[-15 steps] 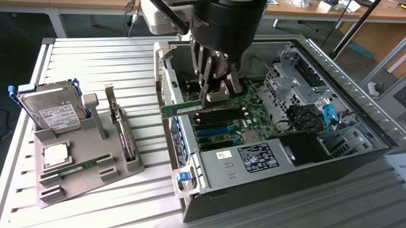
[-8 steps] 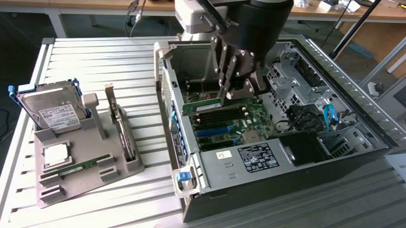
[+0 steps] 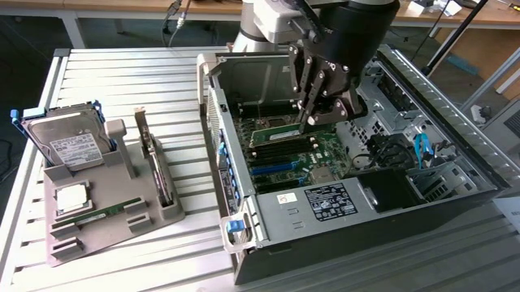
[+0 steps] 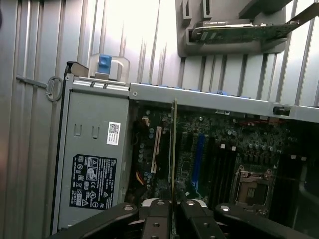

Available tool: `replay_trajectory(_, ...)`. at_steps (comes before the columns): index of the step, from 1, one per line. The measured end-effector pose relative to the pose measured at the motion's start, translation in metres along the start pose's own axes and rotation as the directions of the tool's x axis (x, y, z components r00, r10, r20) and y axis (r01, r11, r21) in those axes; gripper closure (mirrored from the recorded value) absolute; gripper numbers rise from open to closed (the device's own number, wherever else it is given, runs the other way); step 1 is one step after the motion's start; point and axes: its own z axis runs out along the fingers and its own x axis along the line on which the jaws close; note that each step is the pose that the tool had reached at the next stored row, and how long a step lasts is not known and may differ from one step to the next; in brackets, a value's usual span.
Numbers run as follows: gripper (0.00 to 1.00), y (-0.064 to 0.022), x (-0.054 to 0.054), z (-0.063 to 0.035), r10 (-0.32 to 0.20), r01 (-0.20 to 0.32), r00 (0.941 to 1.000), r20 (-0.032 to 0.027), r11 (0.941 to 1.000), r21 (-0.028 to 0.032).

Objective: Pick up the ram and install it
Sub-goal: 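Pick up the ram and move it above insertion slot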

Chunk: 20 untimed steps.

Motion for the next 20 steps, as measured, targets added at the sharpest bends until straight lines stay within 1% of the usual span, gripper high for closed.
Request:
replay_trajectory(5, 0.85, -0.0155, 0.002, 0.0008, 0.000, 0.000, 1.0000, 0.0000, 1.0000, 0.0000)
replay_trajectory(7, 0.85, -0.0246, 0.003, 0.0012, 0.000, 0.000, 1.0000, 0.0000, 1.0000, 0.0000)
replay_trajectory(8, 0.85, -0.0268, 0.004, 0.0013, 0.000, 0.000, 1.0000, 0.0000, 1.0000, 0.0000)
replay_trajectory(9, 0.85, -0.0311, 0.004, 0.0016, 0.000, 0.000, 1.0000, 0.0001, 1.0000, 0.0001)
replay_trajectory(13, 0.85, -0.0434, 0.006, 0.0022, 0.000, 0.000, 1.0000, 0.0001, 1.0000, 0.0001)
replay_trajectory(16, 0.85, -0.0546, 0.007, 0.0027, 0.000, 0.000, 1.0000, 0.0000, 1.0000, 0.0000)
replay_trajectory(20, 0.85, -0.0666, 0.009, 0.0033, 0.000, 0.000, 1.0000, 0.0001, 1.0000, 0.0000)
